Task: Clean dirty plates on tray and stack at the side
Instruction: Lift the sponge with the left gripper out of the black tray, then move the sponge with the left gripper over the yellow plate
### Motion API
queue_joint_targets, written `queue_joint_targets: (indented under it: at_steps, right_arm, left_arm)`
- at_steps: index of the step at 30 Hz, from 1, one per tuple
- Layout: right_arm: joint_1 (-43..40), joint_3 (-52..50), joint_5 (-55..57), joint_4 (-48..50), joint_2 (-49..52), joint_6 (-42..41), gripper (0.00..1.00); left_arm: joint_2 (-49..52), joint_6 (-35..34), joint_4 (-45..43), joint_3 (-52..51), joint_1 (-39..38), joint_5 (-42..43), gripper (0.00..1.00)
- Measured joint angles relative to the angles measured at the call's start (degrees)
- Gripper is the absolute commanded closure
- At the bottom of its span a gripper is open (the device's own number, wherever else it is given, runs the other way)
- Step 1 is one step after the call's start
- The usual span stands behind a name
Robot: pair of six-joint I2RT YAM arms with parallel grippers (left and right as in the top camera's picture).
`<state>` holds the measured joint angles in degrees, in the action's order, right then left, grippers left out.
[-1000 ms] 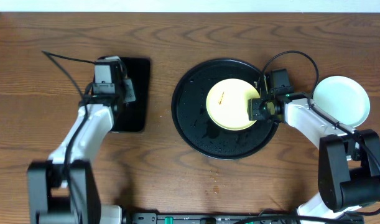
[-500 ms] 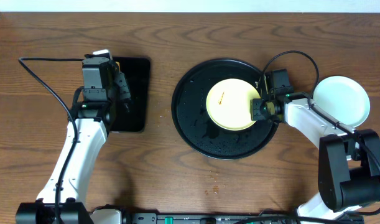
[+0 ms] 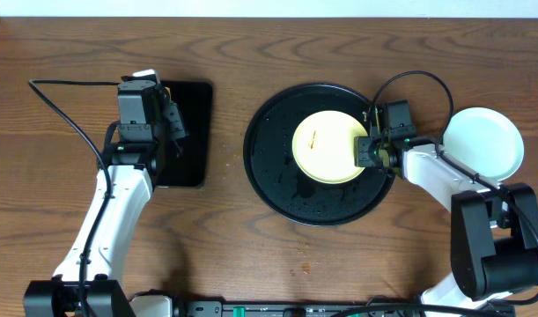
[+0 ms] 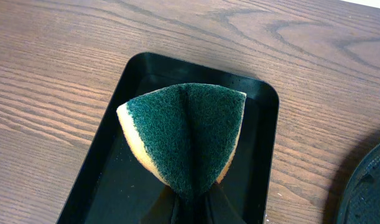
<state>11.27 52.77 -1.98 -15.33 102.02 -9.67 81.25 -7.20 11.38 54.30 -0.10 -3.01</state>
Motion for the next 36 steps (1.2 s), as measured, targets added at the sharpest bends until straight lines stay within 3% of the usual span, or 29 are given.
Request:
queue_joint_targets:
  at_steps: [7,8,15,23,28,36]
  right_arm:
    - [-0.24,-0.74,0.04,1.40,-0.13,-0.15,0.96]
    - [-0.24,-0.74,-0.11,1.51,-0.15,-0.15,0.99]
    - [-0.44,-0.72,-0.55,1.62,-0.57,-1.07,0.99]
    - [-0.44,-0.74,-0.61,1.77,-0.57,-1.44,0.99]
    - [-0.44,-0.76,-0.68,1.90,-0.57,-1.44,0.99]
    - [-0.35,-0.76,-0.79,2.03,-0.57,-1.44,0.99]
  left_arm:
    - [0.00,3.48,0.48,0.00,0.00,0.09,0.93]
    - [0.00,4.28,0.57,0.00,0.00,0.22,0.93]
    - [0.09,6.23,6.73,1.42,0.00,1.14,0.93]
    - [2.86,5.62,18.29,15.65,0.00,8.57,0.92]
    - [5.68,2.86,16.92,17.79,-1.92,19.71,0.93]
    - [15.87,1.16,10.23,17.79,-14.64,25.73,0.93]
